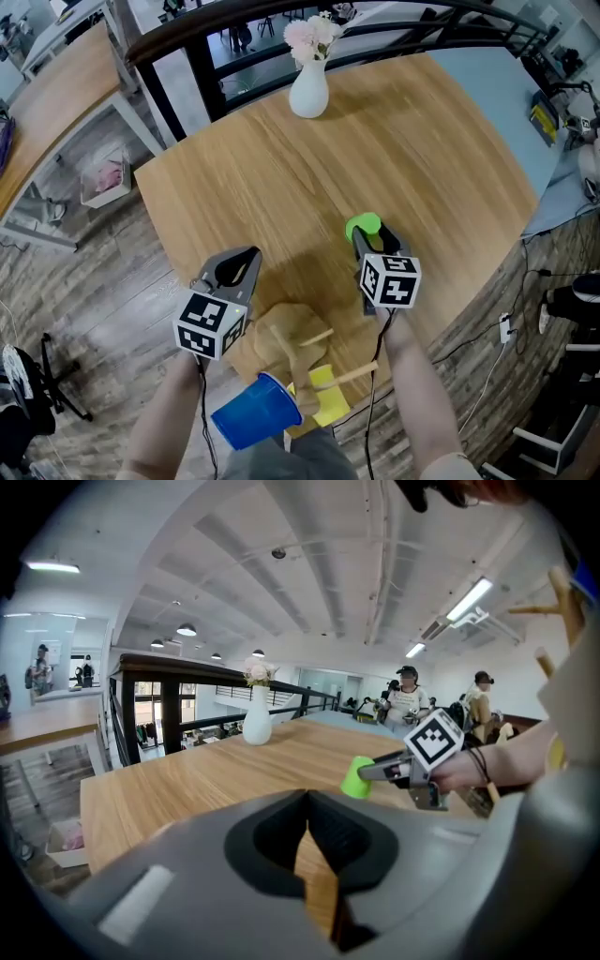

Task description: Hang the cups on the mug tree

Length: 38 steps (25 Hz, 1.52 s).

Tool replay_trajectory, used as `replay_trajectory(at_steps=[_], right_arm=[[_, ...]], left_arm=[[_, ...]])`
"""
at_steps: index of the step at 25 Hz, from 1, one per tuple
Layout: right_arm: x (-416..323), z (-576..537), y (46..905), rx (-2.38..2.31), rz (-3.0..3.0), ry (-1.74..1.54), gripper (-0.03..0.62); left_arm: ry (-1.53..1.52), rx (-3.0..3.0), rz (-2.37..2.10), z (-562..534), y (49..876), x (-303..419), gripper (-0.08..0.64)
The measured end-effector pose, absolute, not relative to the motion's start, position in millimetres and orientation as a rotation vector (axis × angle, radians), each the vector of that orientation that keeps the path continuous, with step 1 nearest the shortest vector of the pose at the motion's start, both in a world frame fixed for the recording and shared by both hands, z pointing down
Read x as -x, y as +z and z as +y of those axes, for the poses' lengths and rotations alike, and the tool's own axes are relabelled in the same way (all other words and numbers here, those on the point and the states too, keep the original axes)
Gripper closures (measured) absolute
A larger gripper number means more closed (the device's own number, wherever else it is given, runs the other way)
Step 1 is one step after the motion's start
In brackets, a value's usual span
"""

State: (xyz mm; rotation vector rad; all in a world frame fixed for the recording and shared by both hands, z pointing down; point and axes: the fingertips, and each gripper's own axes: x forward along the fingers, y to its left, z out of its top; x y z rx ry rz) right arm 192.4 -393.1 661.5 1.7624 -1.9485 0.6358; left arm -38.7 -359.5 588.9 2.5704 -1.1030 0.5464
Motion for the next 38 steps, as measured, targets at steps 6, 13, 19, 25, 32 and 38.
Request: replay_trajectory(at_steps=[6,13,19,25,32,38], right_arm=[[-183.9,-392.1,642.5,-1.748,-2.008,0.613,0.365],[-169.8,-380.8,581.9,-1.699,-2.048,0.471,0.367],[-156.9,-367.4,520.0,-1.682,-2.120,0.379,0.367],[-142.9,-342.6,445.6,-1.672,-2.196,0.284,0.367],[-121.5,-302.9,364.8,-1.679,-2.304,0.202,0.367],[-93.1,-258.3,301.3,-1.676,-2.391,0.086,0.367]], left_arm=[[0.582,-2.567,-1.105,-358.8,591.9,43.0,0.557],[0.573,-2.543,-1.163,-361.0,571.8,57.9,0.557],[0.530,-2.556,-1.216,-360.8,531.1,71.0,0.557],[0.467,-2.588,-1.263,-351.8,479.1,78.4,0.557],[0.427,-2.601,-1.340,-334.3,422.0,97.2,0.557],[0.344,-2.626,-1.371,-309.4,365.9,113.3,0.557]])
